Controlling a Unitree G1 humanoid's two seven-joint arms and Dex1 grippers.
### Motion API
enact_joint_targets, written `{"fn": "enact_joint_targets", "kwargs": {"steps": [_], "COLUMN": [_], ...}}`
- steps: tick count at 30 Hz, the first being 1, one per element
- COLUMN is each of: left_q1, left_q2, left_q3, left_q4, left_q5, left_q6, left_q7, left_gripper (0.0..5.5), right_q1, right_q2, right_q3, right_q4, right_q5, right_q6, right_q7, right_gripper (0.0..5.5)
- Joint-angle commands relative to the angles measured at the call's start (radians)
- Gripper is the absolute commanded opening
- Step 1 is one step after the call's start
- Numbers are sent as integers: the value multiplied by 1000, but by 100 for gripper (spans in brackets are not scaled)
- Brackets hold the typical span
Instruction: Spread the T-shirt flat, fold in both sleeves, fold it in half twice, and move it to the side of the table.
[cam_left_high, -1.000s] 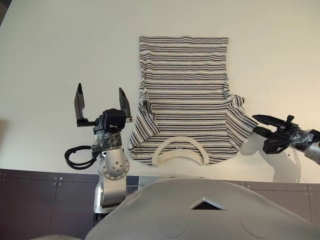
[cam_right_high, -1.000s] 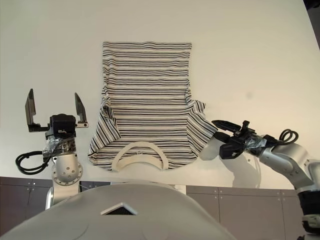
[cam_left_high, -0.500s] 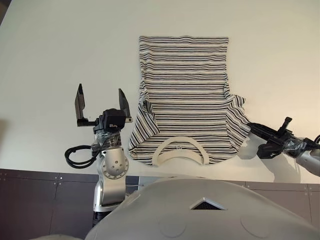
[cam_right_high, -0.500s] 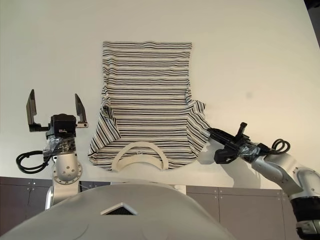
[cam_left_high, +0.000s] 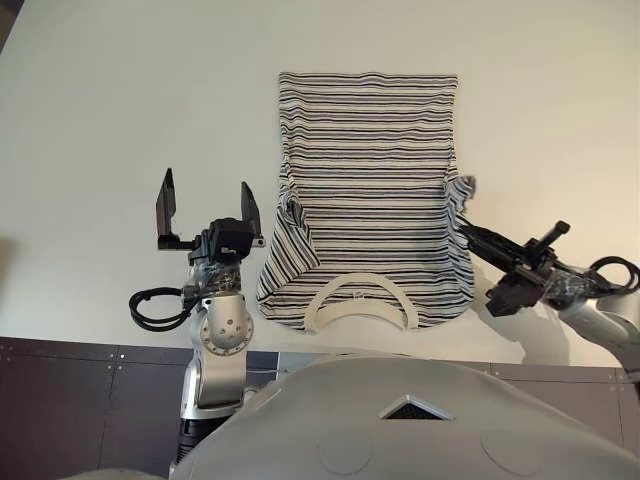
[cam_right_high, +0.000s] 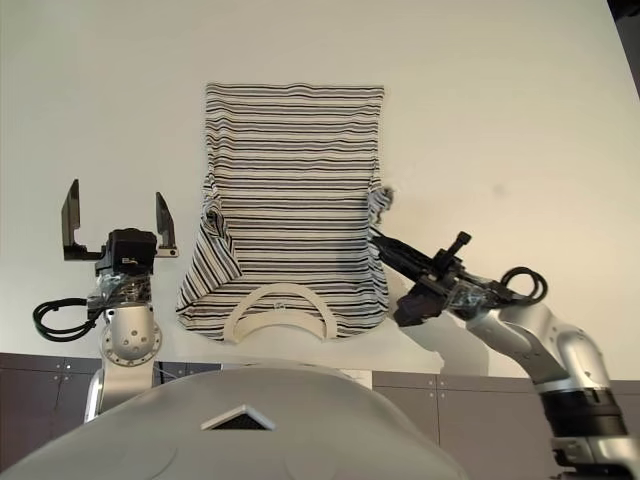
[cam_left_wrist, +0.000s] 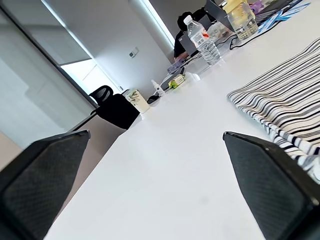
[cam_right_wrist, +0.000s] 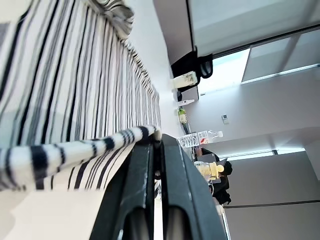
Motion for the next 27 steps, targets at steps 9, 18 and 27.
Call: {"fn": "enact_joint_targets", "kwargs": {"steps": [9, 18, 27], "left_q1": [-30, 66, -60], "left_q2": [163, 760, 873], "left_q3": [73, 158, -72], "left_q4": [44, 339, 458], "left_q5": [-94, -201, -172], "left_q6": [-51, -577, -723], "left_q7": [-150, -519, -729], "left_gripper": [494, 550, 550], "right_q1": [11, 207, 108], "right_q2": [45, -237, -210], "right_q3": [38, -33, 109], "right_q4": [46, 207, 44], "right_q5": [-55, 15, 152], "right_q6": [45, -199, -36], "right_q7": [1, 46, 303], "right_gripper": [123, 282, 303]}}
